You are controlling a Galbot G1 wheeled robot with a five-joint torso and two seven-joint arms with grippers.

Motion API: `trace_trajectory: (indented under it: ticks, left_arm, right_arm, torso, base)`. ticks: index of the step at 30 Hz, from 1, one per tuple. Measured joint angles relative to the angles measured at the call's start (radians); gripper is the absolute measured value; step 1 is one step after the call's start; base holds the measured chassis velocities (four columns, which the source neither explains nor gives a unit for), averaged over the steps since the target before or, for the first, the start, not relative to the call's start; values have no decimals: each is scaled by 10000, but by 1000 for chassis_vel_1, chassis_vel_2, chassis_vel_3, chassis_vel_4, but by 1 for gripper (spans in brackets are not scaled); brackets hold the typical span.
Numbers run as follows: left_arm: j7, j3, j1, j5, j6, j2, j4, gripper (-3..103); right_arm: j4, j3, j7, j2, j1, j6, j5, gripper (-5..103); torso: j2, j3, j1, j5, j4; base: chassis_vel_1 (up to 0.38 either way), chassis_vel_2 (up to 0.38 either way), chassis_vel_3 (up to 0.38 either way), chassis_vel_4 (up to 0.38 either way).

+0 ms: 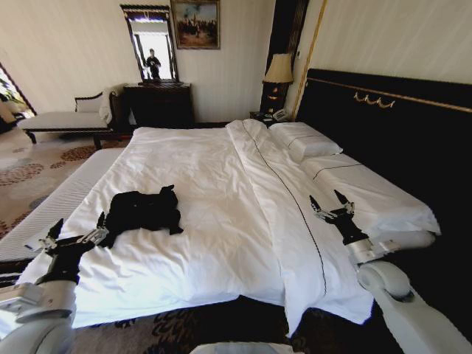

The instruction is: Fold the clothes on the bed.

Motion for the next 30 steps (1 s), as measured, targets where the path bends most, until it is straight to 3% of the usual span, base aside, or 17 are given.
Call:
trace_trajectory:
  ticks: [30]
  left_arm:
    - [13,119,1,107,-60,14,87,100]
  right_arm:
    - [-133,-259,58,134,124,126,-151,100]
  torso:
    - [1,0,-1,0,3]
  base:
    - [-34,49,35,-45]
